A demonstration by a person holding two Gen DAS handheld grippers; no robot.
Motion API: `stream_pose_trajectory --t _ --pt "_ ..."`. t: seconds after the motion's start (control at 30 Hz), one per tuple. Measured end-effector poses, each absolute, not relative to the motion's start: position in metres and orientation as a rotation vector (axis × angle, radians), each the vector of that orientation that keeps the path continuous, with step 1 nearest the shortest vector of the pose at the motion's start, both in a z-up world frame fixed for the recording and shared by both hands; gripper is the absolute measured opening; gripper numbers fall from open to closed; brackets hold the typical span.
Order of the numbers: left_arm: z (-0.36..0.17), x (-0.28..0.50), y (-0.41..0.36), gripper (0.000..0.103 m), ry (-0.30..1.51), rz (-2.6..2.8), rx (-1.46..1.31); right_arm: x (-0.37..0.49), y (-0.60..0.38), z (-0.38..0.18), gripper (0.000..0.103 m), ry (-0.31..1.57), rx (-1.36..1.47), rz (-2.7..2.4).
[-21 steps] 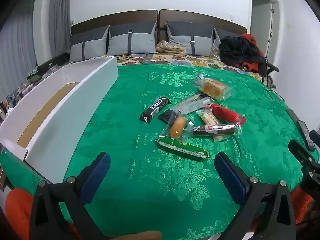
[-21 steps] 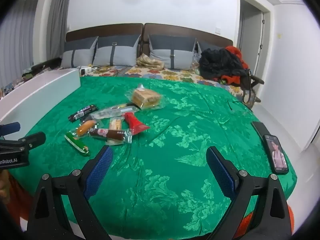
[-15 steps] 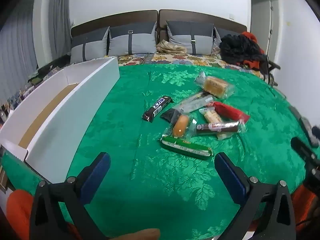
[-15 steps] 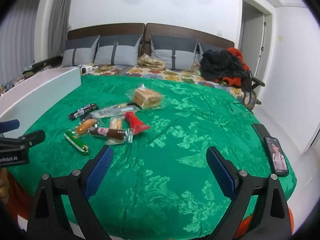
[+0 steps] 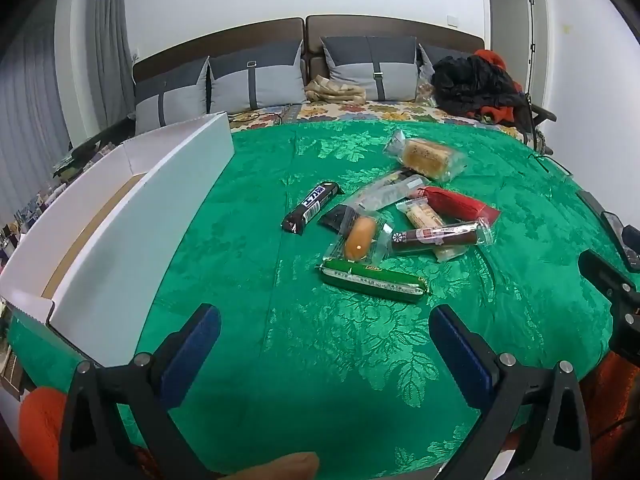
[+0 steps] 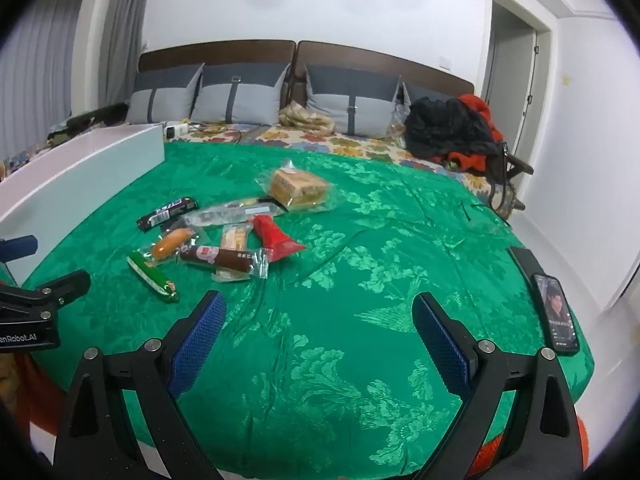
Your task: Organize snacks
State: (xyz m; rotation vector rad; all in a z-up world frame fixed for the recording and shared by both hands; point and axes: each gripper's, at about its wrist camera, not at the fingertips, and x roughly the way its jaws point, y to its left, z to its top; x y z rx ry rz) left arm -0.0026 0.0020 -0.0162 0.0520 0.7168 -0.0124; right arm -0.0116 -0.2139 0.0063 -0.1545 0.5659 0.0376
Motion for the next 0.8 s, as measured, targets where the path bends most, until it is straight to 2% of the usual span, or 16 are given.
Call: stream_pose_trajectory --t 0.8 --pt "-0.0228 0.0014 0.0098 0.103 0.741 0.001 0.036 -0.0085 -0.2134 0.0016 0.096 0.577 -0.157 0.046"
